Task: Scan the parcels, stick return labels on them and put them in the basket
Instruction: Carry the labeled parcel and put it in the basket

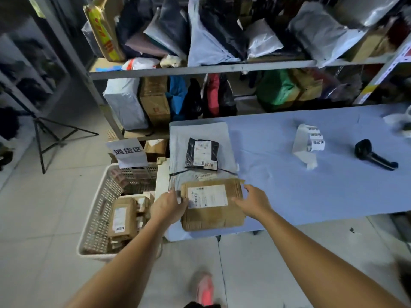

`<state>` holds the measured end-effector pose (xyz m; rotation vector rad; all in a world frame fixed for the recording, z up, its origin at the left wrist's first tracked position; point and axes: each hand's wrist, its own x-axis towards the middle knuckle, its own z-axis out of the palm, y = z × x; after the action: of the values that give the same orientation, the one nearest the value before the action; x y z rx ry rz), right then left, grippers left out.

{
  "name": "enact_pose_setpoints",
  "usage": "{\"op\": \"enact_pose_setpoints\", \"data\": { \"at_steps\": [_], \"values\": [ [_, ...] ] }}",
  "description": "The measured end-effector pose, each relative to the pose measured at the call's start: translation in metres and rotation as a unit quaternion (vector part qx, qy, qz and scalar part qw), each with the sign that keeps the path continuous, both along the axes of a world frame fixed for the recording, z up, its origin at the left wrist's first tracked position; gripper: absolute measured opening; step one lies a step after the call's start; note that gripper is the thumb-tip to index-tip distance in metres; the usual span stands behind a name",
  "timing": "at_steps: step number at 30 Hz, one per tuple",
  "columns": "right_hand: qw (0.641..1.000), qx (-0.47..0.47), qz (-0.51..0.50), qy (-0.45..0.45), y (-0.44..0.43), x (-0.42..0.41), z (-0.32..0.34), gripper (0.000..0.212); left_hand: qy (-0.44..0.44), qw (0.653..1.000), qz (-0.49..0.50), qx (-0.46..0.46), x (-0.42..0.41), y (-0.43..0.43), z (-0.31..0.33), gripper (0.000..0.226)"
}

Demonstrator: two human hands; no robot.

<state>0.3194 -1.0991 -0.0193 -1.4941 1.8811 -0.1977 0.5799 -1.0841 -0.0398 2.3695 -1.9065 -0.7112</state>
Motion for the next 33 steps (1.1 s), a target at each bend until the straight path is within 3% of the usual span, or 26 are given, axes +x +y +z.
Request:
{"op": "enact_pose_setpoints", "data": {
  "at_steps": [3, 5, 9, 13, 18, 22, 27, 33],
  "values": [
    [0.998, 0.046, -0.014, -0.050, 0.004, 0.000, -0.019, 0.041, 0.144, 0.986, 0.058, 0.062, -0.013, 0.000, -0.019, 0.057],
    [0.995, 0.054, -0.032, -0.083, 0.005, 0.001, -0.023, 0.033, 0.180, 0.979, 0.089, 0.039, -0.023, 0.002, -0.025, 0.050],
    [0.992, 0.059, -0.075, -0.078, 0.005, -0.009, -0.019, 0.045, 0.186, 0.979, 0.075, -0.023, -0.045, 0.004, -0.022, 0.039],
    [0.988, 0.046, -0.119, -0.091, 0.004, -0.044, -0.012, 0.040, 0.224, 0.973, 0.049, -0.027, -0.082, -0.003, -0.014, 0.039],
    [0.986, 0.024, -0.134, -0.096, 0.000, -0.106, -0.002, 0.047, 0.178, 0.982, 0.041, -0.038, -0.140, -0.017, 0.000, 0.044],
    [0.986, 0.007, -0.132, -0.103, -0.013, -0.178, 0.003, 0.056, 0.197, 0.979, 0.032, -0.045, -0.209, -0.032, 0.012, 0.039],
    [0.975, -0.015, -0.168, -0.144, -0.024, -0.272, 0.005, 0.031, 0.244, 0.969, 0.040, -0.016, -0.307, -0.042, 0.027, 0.038],
    [0.973, -0.009, -0.170, -0.158, -0.035, -0.366, 0.002, 0.021, 0.299, 0.954, 0.032, 0.009, -0.400, -0.053, 0.033, 0.045]
  ]
}}
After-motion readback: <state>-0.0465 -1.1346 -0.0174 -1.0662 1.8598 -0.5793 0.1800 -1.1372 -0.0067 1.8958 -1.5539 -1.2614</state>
